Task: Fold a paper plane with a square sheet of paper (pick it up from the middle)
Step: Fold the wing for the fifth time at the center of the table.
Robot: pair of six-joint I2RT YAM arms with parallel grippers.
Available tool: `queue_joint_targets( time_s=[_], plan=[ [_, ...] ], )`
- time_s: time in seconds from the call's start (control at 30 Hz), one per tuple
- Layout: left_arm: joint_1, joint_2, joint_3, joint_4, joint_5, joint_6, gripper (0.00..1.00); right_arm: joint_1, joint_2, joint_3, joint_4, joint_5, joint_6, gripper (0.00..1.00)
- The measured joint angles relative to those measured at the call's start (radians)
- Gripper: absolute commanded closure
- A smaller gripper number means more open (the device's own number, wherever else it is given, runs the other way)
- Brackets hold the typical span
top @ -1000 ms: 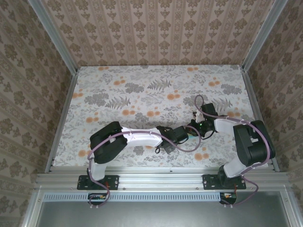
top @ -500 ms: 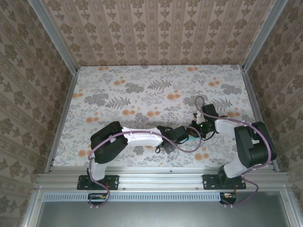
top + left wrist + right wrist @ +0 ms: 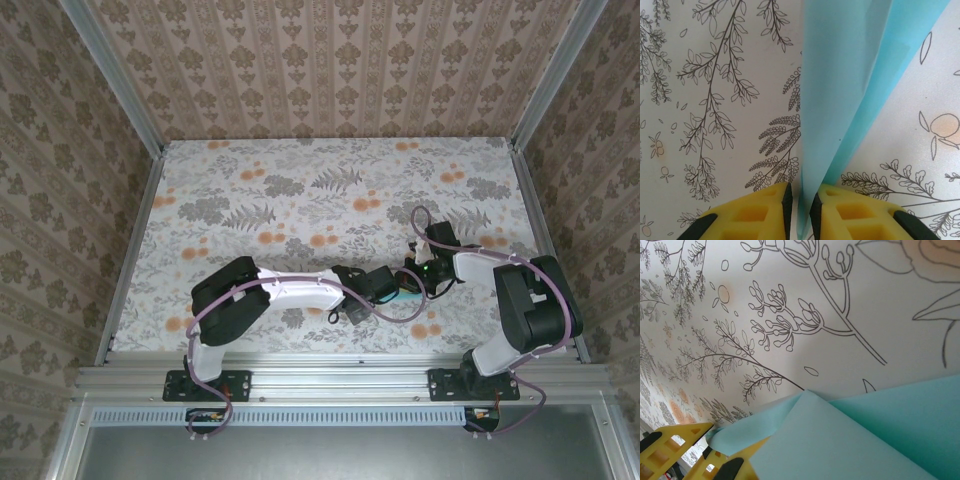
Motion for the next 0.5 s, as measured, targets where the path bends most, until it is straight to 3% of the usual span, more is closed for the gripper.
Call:
queue_joint_targets(
  time_s=[0.3, 0.5],
  plan=[
    [0.007, -0.003, 0.013, -0.022, 0.040, 0.007, 0.65, 0.024, 0.003, 0.012, -0.013, 0.025, 0.004, 1.00],
    [0.007, -0.038, 0.013, -0.056, 0.146, 0.011, 0.61, 0.043, 0.006, 0.027, -0.028, 0.051, 0.005, 1.00]
  ],
)
